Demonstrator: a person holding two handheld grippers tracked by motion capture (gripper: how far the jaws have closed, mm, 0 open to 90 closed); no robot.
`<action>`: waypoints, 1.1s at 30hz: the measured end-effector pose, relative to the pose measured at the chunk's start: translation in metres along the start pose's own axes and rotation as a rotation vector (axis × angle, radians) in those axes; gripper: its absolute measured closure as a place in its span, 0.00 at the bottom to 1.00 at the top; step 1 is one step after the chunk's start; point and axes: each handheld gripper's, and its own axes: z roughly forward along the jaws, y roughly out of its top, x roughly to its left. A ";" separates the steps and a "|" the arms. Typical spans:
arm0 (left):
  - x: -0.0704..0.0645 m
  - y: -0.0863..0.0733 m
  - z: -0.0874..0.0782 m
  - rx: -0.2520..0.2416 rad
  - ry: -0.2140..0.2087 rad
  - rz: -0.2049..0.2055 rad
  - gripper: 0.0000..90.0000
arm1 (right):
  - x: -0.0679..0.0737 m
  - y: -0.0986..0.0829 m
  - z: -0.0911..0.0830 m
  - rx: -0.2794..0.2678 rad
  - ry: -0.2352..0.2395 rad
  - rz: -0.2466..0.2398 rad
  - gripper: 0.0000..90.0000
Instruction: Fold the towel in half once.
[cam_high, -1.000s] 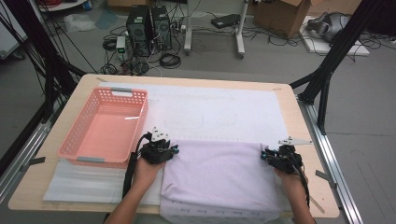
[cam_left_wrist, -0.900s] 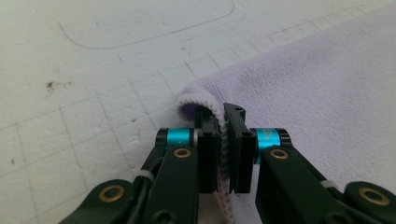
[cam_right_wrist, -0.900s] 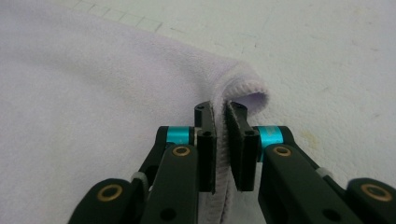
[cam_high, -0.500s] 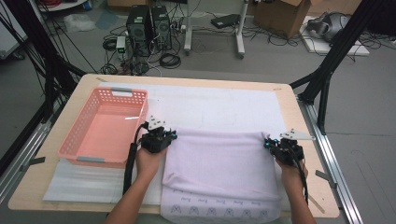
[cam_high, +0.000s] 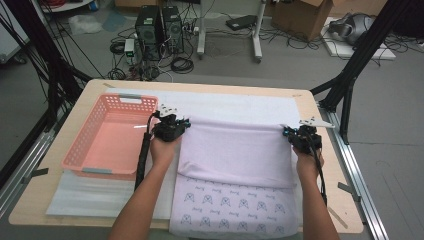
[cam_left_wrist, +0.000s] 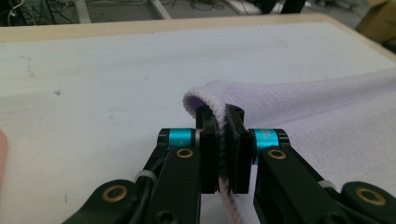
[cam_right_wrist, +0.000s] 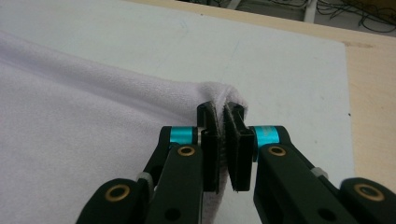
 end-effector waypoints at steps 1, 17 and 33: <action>0.003 0.000 0.001 -0.002 0.005 -0.019 0.95 | 0.000 0.002 0.001 -0.001 0.000 -0.002 0.95; -0.002 -0.016 -0.016 0.095 -0.107 0.004 0.62 | 0.000 0.002 0.001 0.086 0.032 0.039 0.65; -0.026 -0.062 -0.071 0.070 -0.268 0.028 0.60 | 0.018 -0.047 -0.072 0.105 0.155 0.040 0.63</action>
